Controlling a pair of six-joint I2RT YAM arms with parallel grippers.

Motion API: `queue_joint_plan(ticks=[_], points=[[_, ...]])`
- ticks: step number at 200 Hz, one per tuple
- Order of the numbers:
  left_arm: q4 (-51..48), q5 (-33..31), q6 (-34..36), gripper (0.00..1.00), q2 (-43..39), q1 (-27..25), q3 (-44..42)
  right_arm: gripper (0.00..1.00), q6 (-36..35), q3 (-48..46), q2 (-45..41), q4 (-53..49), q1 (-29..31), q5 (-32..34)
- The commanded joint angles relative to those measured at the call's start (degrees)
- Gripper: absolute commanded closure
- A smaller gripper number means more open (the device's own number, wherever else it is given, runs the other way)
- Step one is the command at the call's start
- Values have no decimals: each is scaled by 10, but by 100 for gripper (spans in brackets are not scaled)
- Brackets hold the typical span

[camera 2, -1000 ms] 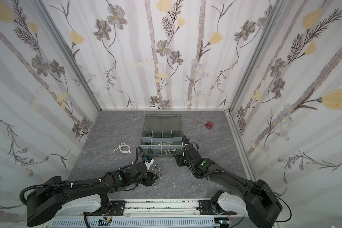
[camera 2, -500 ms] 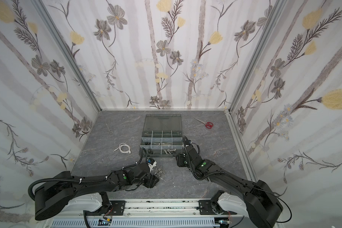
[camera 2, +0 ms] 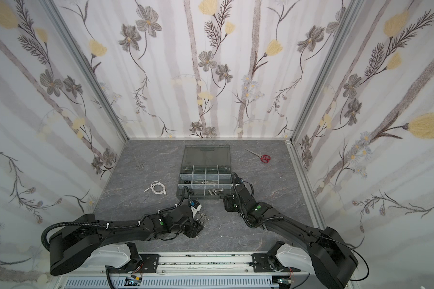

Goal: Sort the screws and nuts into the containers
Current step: 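Lower the open left gripper onto a silver wing nut in the pile, then close the left gripper on the silver wing nut and lift it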

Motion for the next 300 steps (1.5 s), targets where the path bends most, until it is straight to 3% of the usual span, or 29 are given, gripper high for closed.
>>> queue_joint_plan(ticks=[1, 138, 190, 271, 300], points=[[-11, 13, 14, 46, 5, -5, 8, 48, 10, 0, 0, 25, 1, 8], [-32, -55, -1, 74, 40, -9, 27, 48, 19, -12, -5, 33, 0, 13], [-38, -80, -9, 80, 36, -9, 32, 48, 21, -11, 0, 34, 1, 12], [-64, -82, -8, 82, 38, -11, 35, 47, 24, -11, 8, 42, 1, 9], [-68, -86, -8, 90, 44, -11, 50, 48, 27, -11, 7, 39, 0, 9]])
